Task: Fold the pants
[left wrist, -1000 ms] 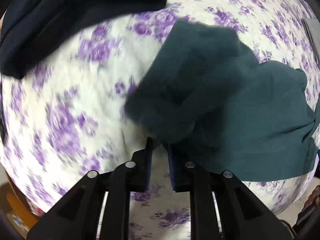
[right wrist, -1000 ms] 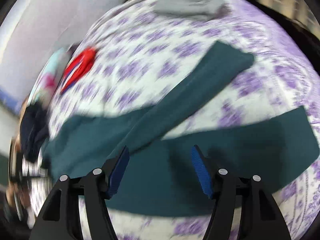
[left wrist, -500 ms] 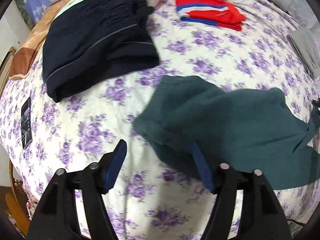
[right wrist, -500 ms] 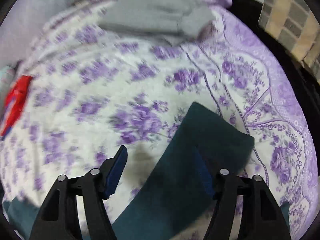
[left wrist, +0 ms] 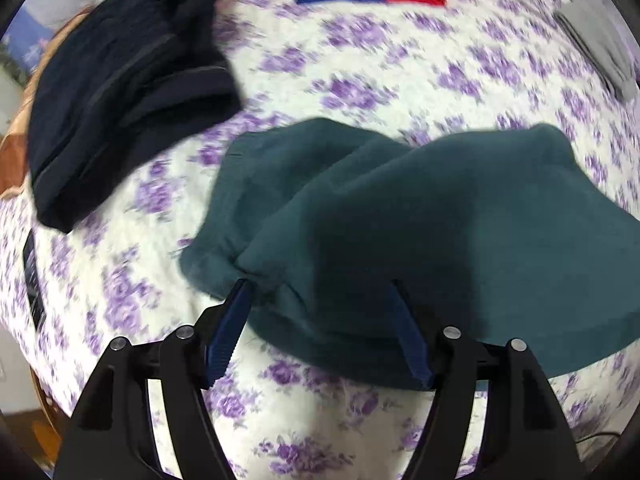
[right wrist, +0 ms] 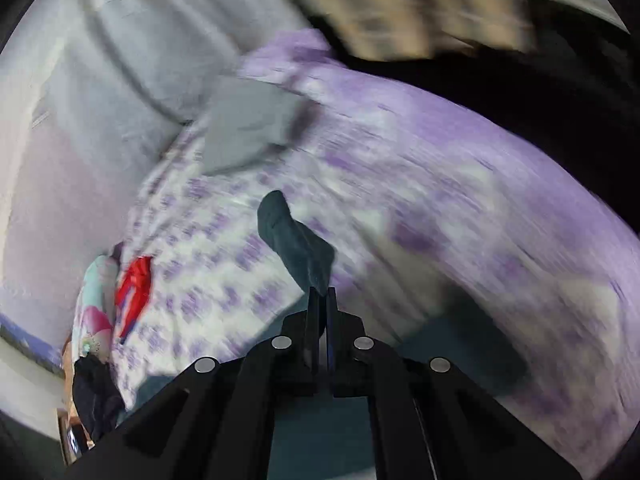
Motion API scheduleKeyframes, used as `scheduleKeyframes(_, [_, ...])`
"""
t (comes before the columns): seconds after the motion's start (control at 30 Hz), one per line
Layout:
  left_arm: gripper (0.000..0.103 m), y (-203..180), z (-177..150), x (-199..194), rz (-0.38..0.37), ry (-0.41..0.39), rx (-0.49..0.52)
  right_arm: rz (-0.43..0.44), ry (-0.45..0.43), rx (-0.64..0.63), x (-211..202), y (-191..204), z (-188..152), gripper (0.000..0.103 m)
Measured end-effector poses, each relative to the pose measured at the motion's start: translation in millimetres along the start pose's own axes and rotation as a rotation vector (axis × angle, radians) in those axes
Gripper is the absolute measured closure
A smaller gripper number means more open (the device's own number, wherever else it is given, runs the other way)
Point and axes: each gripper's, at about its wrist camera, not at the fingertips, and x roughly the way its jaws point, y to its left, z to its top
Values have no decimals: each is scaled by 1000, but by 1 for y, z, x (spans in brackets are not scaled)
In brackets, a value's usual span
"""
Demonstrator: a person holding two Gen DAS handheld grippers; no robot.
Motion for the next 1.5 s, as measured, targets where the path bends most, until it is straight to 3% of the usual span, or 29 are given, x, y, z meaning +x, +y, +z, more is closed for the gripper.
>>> scheduleKeyframes(0.1, [36, -8, 2, 11, 19, 21, 56, -85, 89, 160, 7, -61, -40, 96])
scheduleKeyframes(0.17, [36, -12, 3, 11, 20, 10, 82, -136, 149, 207, 15, -79, -60, 97])
scheduleKeyframes(0.23, [35, -16, 3, 7, 19, -7, 122, -124, 105, 268, 1, -87, -73, 93])
scheduleKeyframes(0.27, [35, -16, 2, 5, 19, -19, 132, -115, 75, 282, -6, -88, -76, 81])
scheduleKeyframes(0.3, [35, -15, 1, 3, 19, -25, 134, -112, 51, 288, -12, -86, -76, 63])
scheduleKeyframes(0.37, [35, -12, 0, 1, 10, -26, 126, -116, 8, 272, -18, -82, -68, 55])
scheduleKeyframes(0.47, [35, -7, -5, -1, 5, -30, 111, -134, 14, 264, -3, -79, -52, 56])
scheduleKeyframes(0.53, [35, -7, -8, 0, 17, -24, 113, -166, 64, 256, 19, -75, -44, 73])
scheduleKeyframes(0.6, [35, -4, -11, 0, 26, -21, 114, -237, 88, 222, 29, -73, -43, 99])
scheduleKeyframes(0.77, [32, -3, -19, 4, 60, -10, 116, -348, -13, 185, 4, -69, -36, 99])
scheduleKeyframes(0.8, [31, -3, -20, 9, 74, 2, 113, -351, -3, 180, 3, -71, -37, 98])
scheduleKeyframes(0.87, [30, -2, -21, 14, 71, 12, 81, -377, 104, 163, 19, -83, -45, 96])
scheduleKeyframes(0.93, [30, -1, -22, 12, 65, 13, 73, -396, 99, 148, 18, -82, -45, 84])
scheduleKeyframes(0.97, [30, -1, -21, 10, 62, 10, 77, -459, 58, 134, 10, -72, -42, 60])
scheduleKeyframes(1.0, [30, 0, -22, 8, 62, 4, 79, -491, 26, 116, 5, -62, -40, 51])
scheduleKeyframes(1.03, [30, 2, -21, 6, 64, 3, 77, -503, -25, 69, -4, -44, -39, 51])
scheduleKeyframes(1.17, [29, 10, -23, 0, 33, -9, 54, -234, 14, -147, 1, 35, -56, 51])
scheduleKeyframes(1.27, [29, 14, -24, 0, 24, -7, 68, -22, 178, -323, 30, 98, -94, 53])
scheduleKeyframes(1.33, [29, 19, -28, 1, 22, -5, 67, 65, 264, -443, 46, 137, -129, 53])
scheduleKeyframes(1.5, [29, 39, -42, 8, 1, 10, 53, 147, 370, -696, 64, 199, -194, 53])
